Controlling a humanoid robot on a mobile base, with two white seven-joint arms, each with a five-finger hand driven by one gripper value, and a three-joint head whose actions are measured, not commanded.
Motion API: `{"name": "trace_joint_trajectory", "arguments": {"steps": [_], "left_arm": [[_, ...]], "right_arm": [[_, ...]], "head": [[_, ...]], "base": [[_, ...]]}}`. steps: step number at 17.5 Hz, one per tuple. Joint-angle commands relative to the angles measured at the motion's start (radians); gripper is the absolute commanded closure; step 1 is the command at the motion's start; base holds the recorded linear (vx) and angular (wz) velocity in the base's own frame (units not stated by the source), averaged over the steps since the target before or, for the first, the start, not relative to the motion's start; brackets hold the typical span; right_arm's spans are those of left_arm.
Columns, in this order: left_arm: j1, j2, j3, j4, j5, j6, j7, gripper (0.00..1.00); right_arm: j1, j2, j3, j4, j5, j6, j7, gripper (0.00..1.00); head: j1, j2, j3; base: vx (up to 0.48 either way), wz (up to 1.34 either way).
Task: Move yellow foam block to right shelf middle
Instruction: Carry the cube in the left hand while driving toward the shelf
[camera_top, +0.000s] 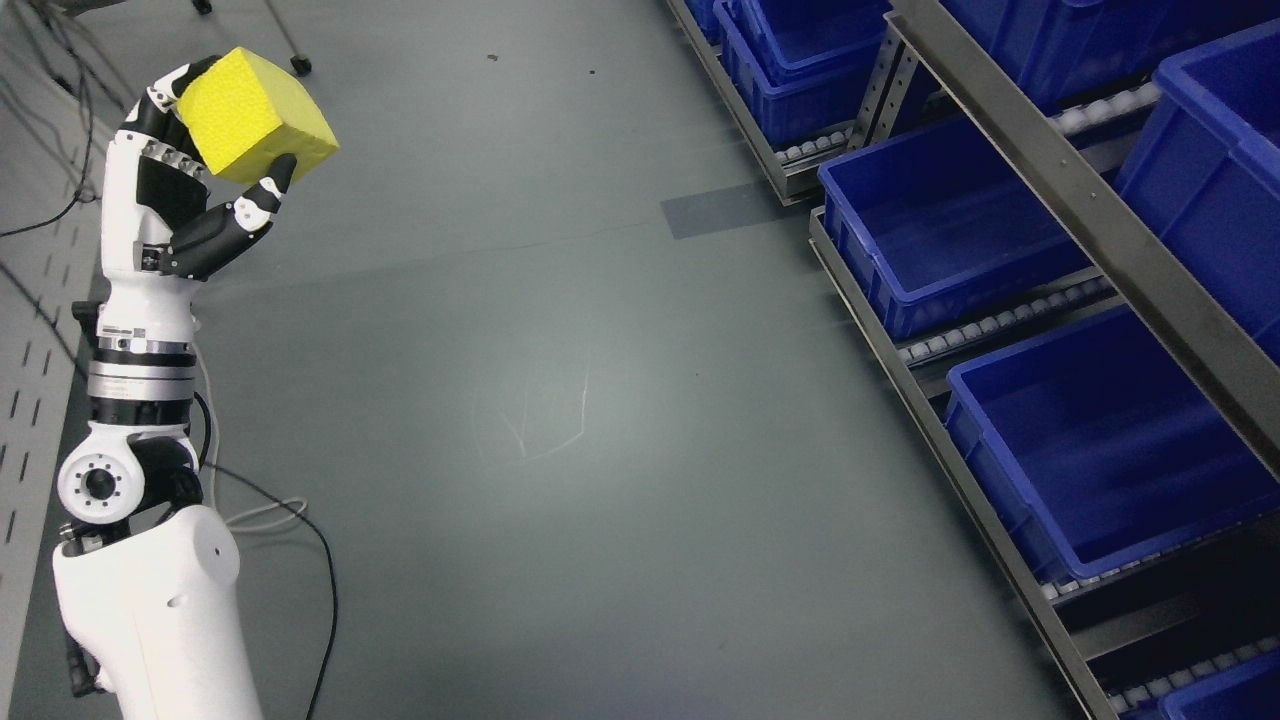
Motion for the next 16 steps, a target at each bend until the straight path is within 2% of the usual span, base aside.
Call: {"name": "trace_joint_trajectory", "arguments": {"steps": [1,5,9,13,16], "left_arm": [[-0.002,0.017,-0.037,-0.001,0.000,0.001,0.000,0.57],[0.018,0.017,-0.086,-0.017,0.000,0.005,-0.012,0.57],[0.116,0.017,-0.183,-0.054,0.000,0.001,-0.012,0.57],[0.120,0.017,-0.209,-0.088,0.000,-0.001,-0.014,0.57],[0.124,0.017,-0.273,-0.129,0.000,0.001,-0.017,0.57]], "right_arm": [[-0.003,-0.018,0.000,-0.017,0.000,0.000,0.001,0.00],[-0.003,-0.018,0.000,-0.017,-0.002,0.000,0.001,0.00],[-0.003,-0.018,0.000,-0.017,0.000,0.000,0.001,0.00],[-0.003,-0.018,0.000,-0.017,0.000,0.000,0.001,0.00],[-0.001,-0.018,0.000,-0.017,-0.002,0.000,0.001,0.00]], "head": [[0.0000,0.000,0.000],[0.0000,0.000,0.000],[0.0000,0.000,0.000],[0.0000,0.000,0.000],[0.0000,0.001,0.000]], "base": [[0.406,-0.32],[0.415,-0.47],[0.362,-0.70],[0.290,-0.92],[0.225,-0.86]]}}
